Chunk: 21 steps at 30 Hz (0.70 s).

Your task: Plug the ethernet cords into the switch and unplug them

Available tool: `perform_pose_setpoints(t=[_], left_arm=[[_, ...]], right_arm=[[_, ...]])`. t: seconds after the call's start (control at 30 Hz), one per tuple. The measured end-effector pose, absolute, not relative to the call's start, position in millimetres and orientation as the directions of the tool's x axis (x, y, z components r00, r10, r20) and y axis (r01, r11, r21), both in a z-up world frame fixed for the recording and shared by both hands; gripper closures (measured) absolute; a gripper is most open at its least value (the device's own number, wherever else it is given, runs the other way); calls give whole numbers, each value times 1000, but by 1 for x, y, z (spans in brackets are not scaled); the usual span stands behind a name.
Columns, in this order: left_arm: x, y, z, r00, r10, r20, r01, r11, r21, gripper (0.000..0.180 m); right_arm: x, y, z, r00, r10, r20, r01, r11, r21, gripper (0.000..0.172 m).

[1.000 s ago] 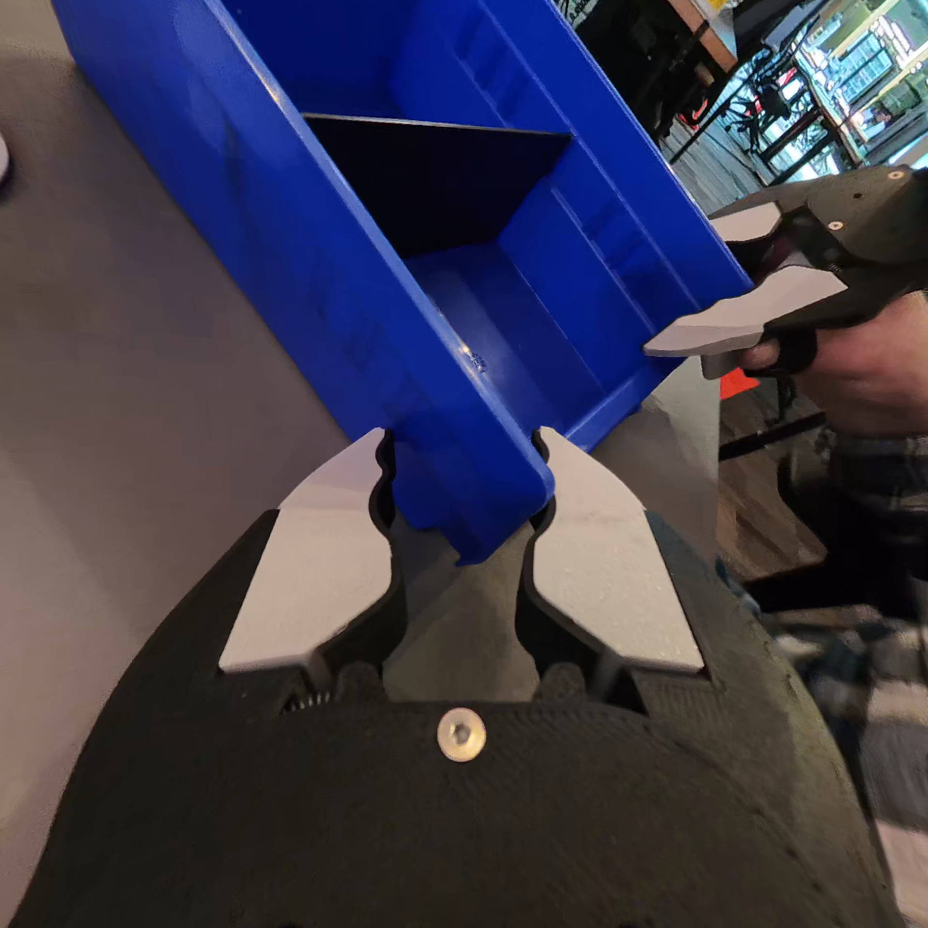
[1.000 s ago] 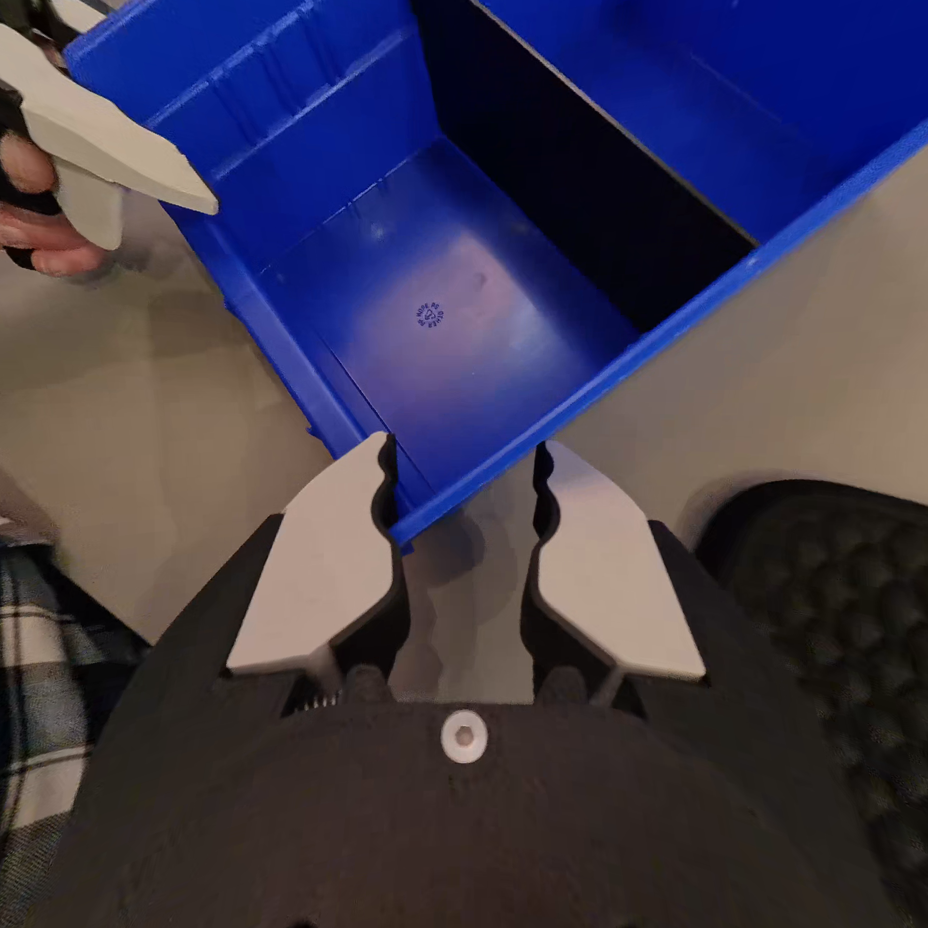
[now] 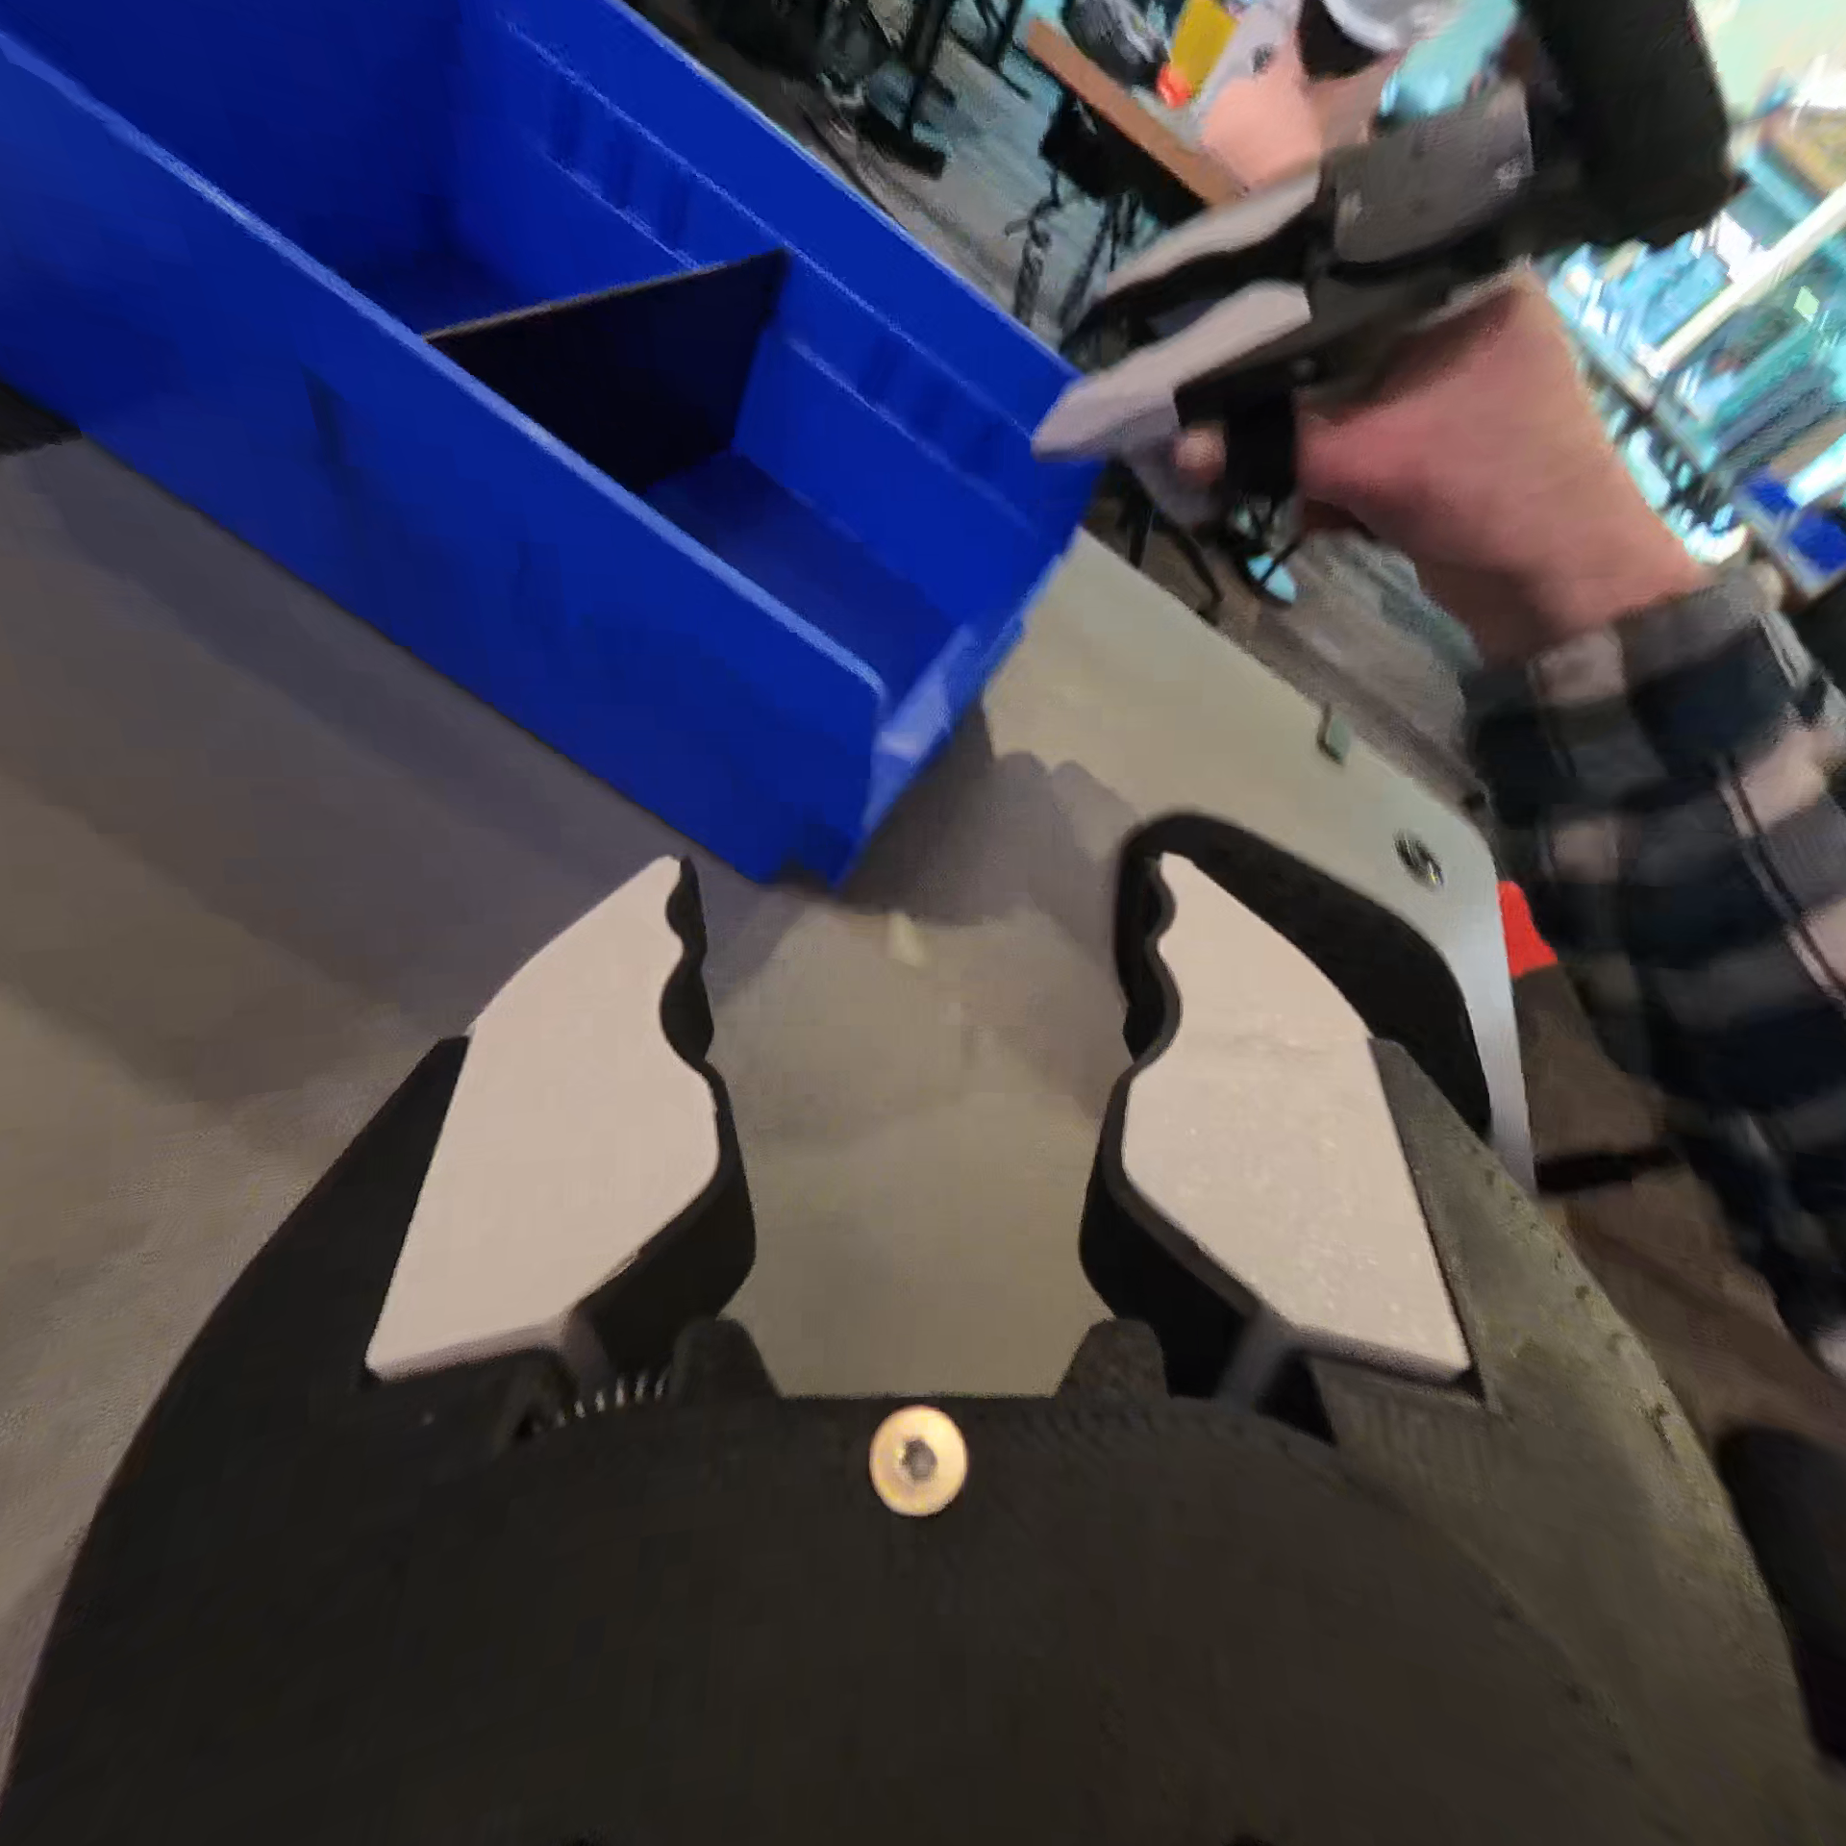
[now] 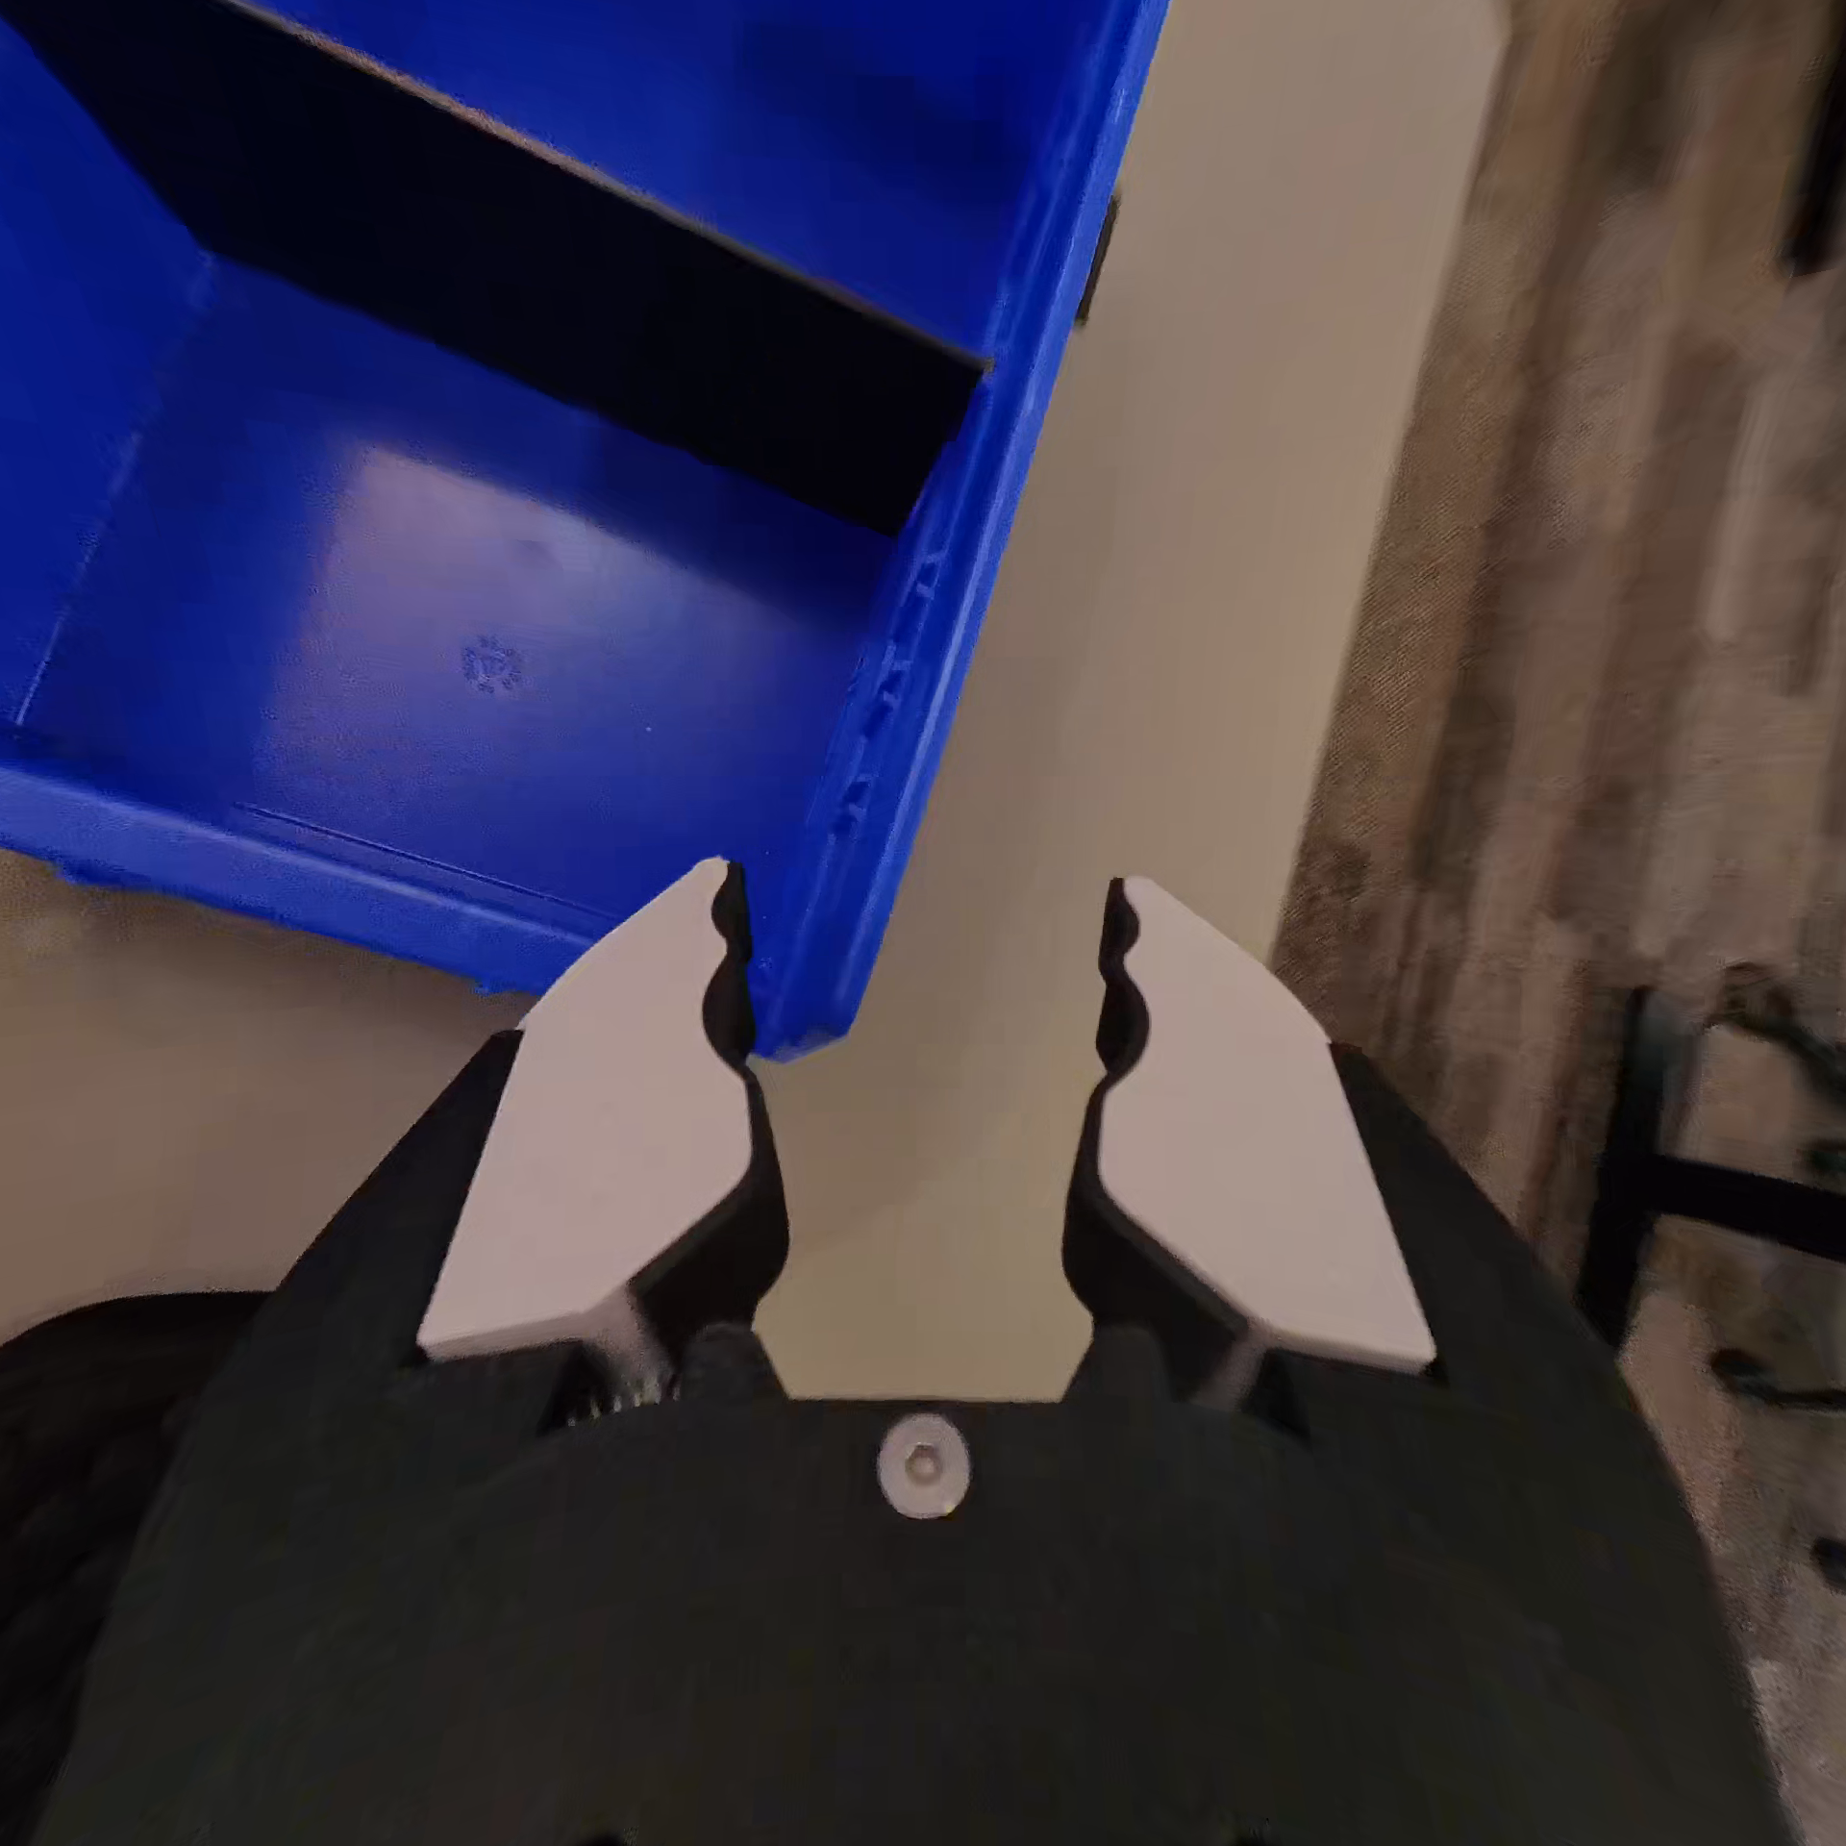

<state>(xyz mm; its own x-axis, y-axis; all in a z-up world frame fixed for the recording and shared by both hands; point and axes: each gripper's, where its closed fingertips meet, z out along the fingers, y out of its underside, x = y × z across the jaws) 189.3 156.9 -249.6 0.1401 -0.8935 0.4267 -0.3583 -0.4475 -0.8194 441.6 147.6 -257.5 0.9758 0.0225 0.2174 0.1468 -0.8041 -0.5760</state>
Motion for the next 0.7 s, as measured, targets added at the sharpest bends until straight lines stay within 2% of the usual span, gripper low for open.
perform_pose_setpoints(t=[0.03, 0.1, 0.2, 0.33, 0.43, 0.57, 0.67, 0.7], left_arm=[[165, 148, -244, 128, -911, 393, -388, -410, -825, 98], [107, 145, -229, 159, -939, 306, -381, -344, -858, 103], [-6, 181, -221, 378, -917, 130, -389, -285, -876, 107], [-199, 261, -213, 763, -646, -8, -320, -367, -873, 103], [-335, 311, -223, 905, -404, -136, -321, -437, -840, 99], [-426, 351, -257, 972, -234, 13, -132, -596, -792, 91], [-444, 373, -279, 972, -214, 92, -67, -634, -770, 104], [-444, 379, -282, 966, -232, 116, -60, -636, -769, 118]], right_arm=[[437, 143, -243, 963, 19, 268, 185, -772, -609, 106], [412, 131, -218, 950, 41, 310, 248, -702, -668, 113], [356, 113, -199, 935, 145, 323, 342, -613, -712, 126], [292, 93, -202, 910, 255, 328, 415, -564, -714, 128], [241, 87, -206, 896, 338, 288, 432, -514, -741, 129], [183, 86, -210, 868, 414, 274, 460, -463, -758, 128], [144, 84, -221, 839, 489, 239, 482, -463, -744, 128], [132, 82, -226, 826, 514, 233, 496, -463, -735, 128]])
